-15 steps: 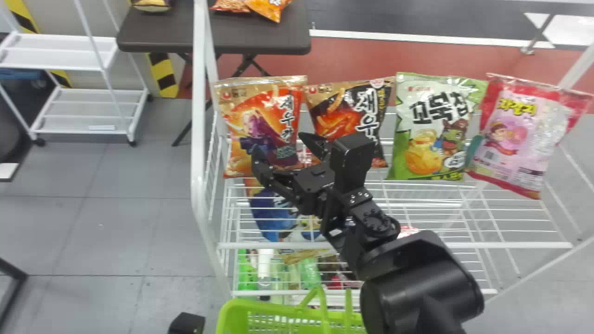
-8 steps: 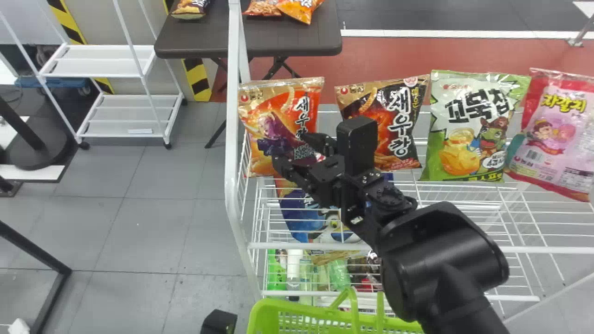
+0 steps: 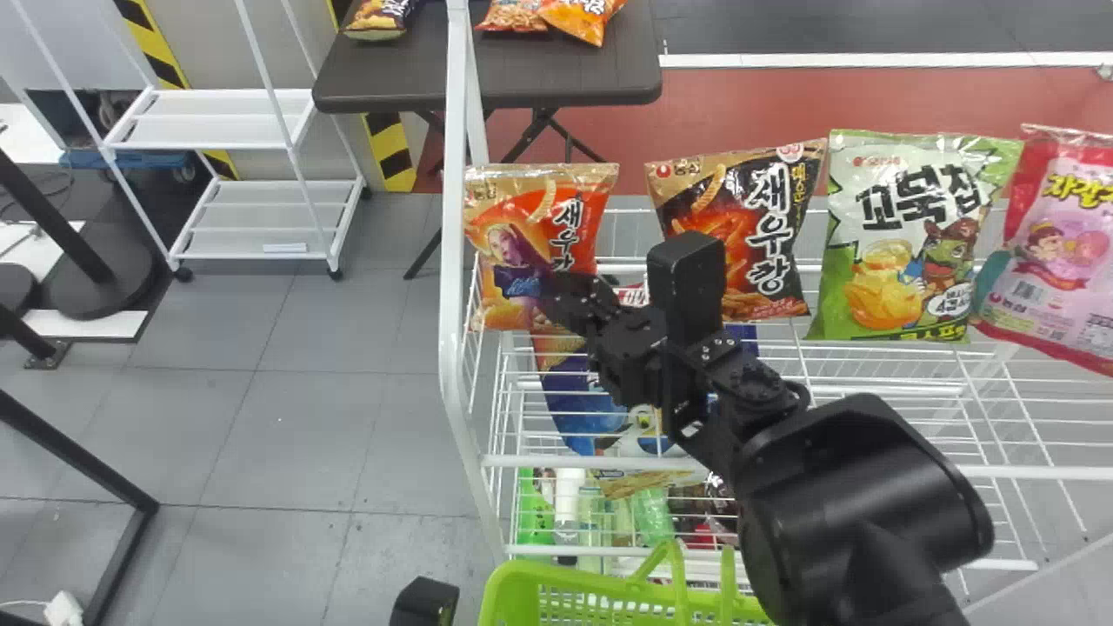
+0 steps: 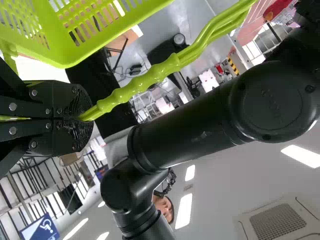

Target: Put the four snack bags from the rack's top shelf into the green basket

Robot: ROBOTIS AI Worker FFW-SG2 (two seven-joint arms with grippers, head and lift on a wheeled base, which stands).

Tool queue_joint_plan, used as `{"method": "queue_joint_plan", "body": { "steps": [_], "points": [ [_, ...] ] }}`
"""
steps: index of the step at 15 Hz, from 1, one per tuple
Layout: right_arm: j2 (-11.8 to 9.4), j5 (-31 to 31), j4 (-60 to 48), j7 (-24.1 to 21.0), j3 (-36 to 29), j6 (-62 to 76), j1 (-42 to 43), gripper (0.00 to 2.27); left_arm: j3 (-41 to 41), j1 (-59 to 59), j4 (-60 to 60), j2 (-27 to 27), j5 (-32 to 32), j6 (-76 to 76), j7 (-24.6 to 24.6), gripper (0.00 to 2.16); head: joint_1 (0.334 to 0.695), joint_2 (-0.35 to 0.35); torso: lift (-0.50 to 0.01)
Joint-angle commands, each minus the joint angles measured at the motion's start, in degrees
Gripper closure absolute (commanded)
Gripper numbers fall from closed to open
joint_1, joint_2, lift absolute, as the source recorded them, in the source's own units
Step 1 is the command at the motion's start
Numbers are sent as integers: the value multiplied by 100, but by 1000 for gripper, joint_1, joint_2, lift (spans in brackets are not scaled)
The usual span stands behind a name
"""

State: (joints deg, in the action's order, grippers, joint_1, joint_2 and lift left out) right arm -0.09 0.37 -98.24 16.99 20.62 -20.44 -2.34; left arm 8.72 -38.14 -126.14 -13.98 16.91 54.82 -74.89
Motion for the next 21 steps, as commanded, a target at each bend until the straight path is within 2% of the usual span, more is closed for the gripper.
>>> {"method": "queue_joint_plan", "body": {
  "steps": [1, 5, 8, 12, 13, 14, 15, 18, 21],
  "points": [
    [14, 183, -679, -3, -76, 27, -477, 2189, -64, 0, 46, 18, 23, -72, 0, 2105, 695, 56, 0],
    [-9, 473, -1919, -126, -375, 167, -1550, 2186, -107, 0, 55, 44, 32, -90, -17, 2105, 695, 26, 0],
    [-202, 437, -3140, -302, -779, -61, -2640, 2189, -143, 35, 90, 106, 14, -90, 27, 2105, 695, -35, 0],
    [-387, -380, -4362, -73, -1904, 79, -4274, 2186, -231, 53, 160, 237, 5, -125, 18, 2105, 695, -210, 0],
    [-475, -626, -4590, 14, -2229, -184, -4547, 2186, -318, 9, 178, 334, 5, -195, 9, 2105, 695, -250, 0],
    [-589, -916, -4749, 94, -2519, -747, -4643, 2186, -362, -18, 230, 422, 5, -248, -9, 2105, 695, -335, 0],
    [-589, -1224, -4942, 225, -2897, -1415, -4819, 2186, -362, -9, 248, 448, 5, -318, 9, 2105, 695, -350, 0],
    [-510, -1531, -5258, 621, -3697, -3102, -4986, 2186, -345, 35, 283, 501, -30, -336, 18, 2105, 695, -350, 0],
    [-264, -2226, -5610, 1254, -4479, -4966, -4977, 2186, -310, 44, 292, 545, -109, -336, 44, 2105, 695, -350, 0]
  ]
}}
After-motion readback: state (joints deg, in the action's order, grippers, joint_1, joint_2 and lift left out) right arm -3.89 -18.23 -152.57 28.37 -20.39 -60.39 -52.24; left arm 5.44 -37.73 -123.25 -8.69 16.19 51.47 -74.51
